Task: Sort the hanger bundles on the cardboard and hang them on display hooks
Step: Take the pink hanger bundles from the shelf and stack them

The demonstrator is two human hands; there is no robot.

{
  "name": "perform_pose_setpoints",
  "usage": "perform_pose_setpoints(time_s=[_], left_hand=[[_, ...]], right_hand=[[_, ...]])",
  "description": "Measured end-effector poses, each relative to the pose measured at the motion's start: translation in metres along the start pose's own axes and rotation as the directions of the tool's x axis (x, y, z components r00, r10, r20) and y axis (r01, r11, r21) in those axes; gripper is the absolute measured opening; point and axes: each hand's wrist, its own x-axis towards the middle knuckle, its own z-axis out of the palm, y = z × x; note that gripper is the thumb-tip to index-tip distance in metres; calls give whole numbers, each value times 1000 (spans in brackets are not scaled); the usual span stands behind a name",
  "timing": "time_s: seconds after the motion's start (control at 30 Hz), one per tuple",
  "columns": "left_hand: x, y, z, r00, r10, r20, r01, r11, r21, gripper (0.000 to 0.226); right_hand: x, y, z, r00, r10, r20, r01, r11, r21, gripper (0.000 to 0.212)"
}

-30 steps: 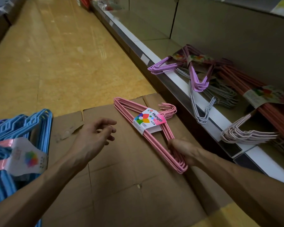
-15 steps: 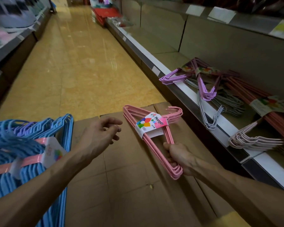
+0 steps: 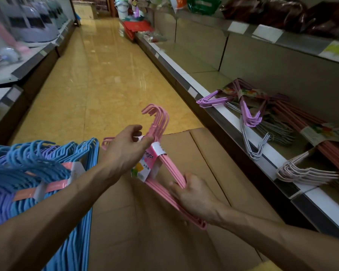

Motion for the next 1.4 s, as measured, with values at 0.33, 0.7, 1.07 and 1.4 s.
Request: perform_pose_setpoints(time_s=[0.33, 0.7, 1.07, 1.4], left_hand=[[2, 10, -21, 993, 37, -114, -34, 999, 20, 25], [4, 1, -29, 987, 21, -161, -59, 969, -239, 32], [-10, 5, -43, 991, 126, -51, -134, 964, -228, 27], [-13, -12, -95, 996, 79, 44, -89, 786, 612, 78]], right_hand=[[-29, -20, 25, 991, -128, 34, 130, 990, -50, 39], [-28, -45, 6, 843, 30, 537, -399, 705, 586, 40], [-12, -67, 34, 773, -170, 612, -478, 479, 737, 25], [8, -67, 77, 812, -109, 573, -401, 609, 684, 25]])
